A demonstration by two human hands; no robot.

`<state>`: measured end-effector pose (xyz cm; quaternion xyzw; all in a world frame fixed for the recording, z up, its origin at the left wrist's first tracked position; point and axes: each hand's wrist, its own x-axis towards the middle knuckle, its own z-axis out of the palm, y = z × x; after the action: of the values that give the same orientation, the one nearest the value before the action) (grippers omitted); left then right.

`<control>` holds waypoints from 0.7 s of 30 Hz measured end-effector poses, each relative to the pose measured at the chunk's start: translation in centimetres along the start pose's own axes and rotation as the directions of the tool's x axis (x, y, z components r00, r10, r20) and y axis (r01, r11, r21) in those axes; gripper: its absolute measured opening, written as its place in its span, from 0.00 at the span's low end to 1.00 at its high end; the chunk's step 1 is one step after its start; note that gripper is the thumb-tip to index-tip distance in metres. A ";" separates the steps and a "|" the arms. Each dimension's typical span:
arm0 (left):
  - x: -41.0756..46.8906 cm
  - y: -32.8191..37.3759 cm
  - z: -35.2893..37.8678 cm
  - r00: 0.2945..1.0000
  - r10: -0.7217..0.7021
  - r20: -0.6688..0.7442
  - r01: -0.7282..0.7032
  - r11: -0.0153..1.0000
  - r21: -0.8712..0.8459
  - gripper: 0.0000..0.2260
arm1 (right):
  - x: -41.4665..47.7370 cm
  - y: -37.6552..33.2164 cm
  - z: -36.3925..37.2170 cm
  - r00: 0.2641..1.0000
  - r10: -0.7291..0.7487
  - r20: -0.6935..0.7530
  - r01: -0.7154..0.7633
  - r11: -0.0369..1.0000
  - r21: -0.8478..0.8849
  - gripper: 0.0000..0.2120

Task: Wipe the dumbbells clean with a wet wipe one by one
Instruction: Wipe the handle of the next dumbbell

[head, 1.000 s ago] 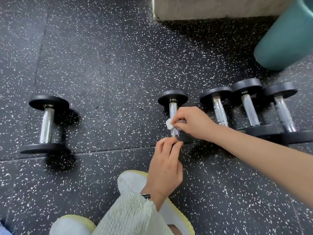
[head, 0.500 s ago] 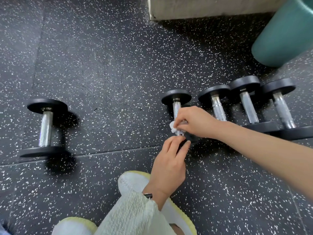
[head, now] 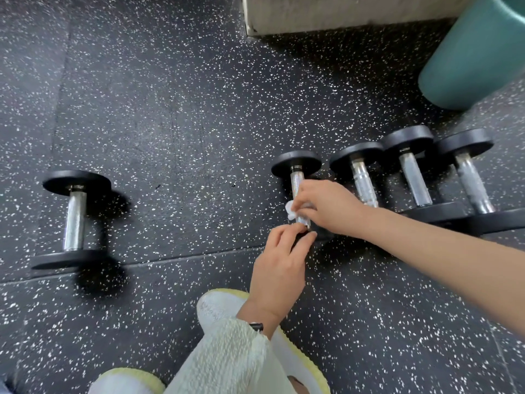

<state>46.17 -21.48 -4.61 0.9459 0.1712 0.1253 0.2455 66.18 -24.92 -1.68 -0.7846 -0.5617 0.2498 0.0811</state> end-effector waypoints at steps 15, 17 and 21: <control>0.0 -0.5 1.1 0.999 0.031 -0.036 -0.032 0.999 -0.020 0.23 | -0.1 1.1 -1.3 0.991 0.001 0.131 -0.010 0.998 0.068 0.06; 0.3 -0.6 1.0 0.998 0.043 -0.042 -0.043 0.999 -0.006 0.22 | -0.9 1.3 -1.5 0.969 -0.026 0.244 0.003 0.995 0.095 0.05; 1.1 -0.5 1.4 0.995 0.081 -0.050 -0.082 0.997 -0.016 0.23 | -0.1 1.5 -2.0 0.991 -0.017 0.129 0.008 0.997 0.071 0.07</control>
<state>47.44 -21.20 -5.89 0.9464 0.1375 0.1602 0.2444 68.33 -25.23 -0.55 -0.7598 -0.5614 0.3195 0.0737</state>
